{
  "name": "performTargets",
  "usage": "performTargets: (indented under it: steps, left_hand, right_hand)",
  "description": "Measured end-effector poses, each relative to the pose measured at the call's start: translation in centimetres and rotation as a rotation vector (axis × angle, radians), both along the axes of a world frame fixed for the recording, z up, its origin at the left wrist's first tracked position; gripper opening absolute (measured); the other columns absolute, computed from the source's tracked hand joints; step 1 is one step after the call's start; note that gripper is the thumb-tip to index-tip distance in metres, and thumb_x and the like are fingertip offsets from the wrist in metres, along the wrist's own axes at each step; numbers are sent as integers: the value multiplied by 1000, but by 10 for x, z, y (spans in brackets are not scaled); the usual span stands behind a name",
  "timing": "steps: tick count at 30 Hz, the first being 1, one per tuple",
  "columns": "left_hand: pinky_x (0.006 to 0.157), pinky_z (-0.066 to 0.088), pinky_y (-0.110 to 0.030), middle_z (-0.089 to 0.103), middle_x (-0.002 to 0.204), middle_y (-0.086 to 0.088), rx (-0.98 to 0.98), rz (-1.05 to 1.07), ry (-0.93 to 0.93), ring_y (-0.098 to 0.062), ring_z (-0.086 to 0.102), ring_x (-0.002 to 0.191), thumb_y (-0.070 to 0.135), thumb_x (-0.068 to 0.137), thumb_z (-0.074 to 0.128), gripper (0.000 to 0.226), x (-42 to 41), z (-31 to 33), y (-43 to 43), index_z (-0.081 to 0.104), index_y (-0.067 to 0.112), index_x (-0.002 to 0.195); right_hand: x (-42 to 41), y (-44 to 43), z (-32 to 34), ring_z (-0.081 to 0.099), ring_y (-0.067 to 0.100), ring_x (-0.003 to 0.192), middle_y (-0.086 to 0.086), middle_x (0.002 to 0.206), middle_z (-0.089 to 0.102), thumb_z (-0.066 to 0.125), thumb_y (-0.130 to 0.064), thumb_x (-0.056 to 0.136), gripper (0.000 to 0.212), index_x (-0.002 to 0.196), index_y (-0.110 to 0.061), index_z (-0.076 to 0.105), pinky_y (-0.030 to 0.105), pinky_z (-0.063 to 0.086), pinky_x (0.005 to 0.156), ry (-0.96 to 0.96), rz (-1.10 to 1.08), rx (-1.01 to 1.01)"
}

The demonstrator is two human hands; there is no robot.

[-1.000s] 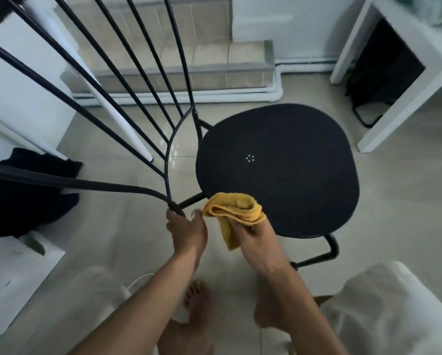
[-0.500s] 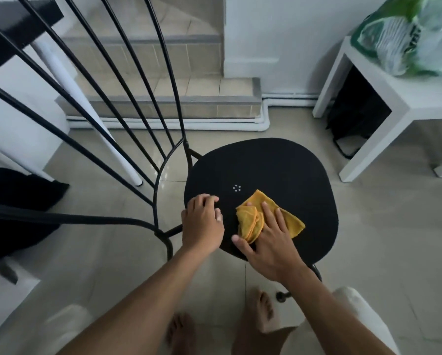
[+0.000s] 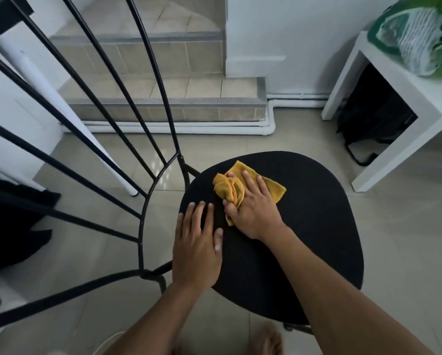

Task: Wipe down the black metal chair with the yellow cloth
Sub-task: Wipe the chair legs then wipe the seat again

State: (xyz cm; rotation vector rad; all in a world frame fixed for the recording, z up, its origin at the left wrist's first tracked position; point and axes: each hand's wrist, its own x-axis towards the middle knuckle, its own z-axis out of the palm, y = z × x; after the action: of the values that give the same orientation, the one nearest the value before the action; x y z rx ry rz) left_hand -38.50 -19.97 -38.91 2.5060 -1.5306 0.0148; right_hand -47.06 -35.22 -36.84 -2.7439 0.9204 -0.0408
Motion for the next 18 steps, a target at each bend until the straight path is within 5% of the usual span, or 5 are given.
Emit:
performTargets:
  steps: [7,11,18]
  left_hand:
    - [119,10,-45,17,161,-4,44,28,1,-23,4,150,39,101,16,56,0,-5,-1,18,17,152]
    - [119,10,-45,19,160,-4,43,31,17,-22,6,149,35,100,19,55,-2,-4,-1,20,18,152]
    - [121,10,-35,6,158,9,-175,74,302,1,-6,145,45,99,8,60,-6,8,3,6,22,154]
  right_hand:
    - [-38,-74,-6,-3,20,149,4,161,15,19,-49,97,66,154,-20,4,43,-3,121,19,-351,-42]
    - [-27,-79,-2,-8,25,149,-3,163,5,18,-48,96,65,154,-21,9,50,-8,119,50,-524,-8]
    - [34,-8,1,-4,25,149,-8,161,11,23,-52,96,59,152,-33,14,51,-3,120,-11,-122,-36]
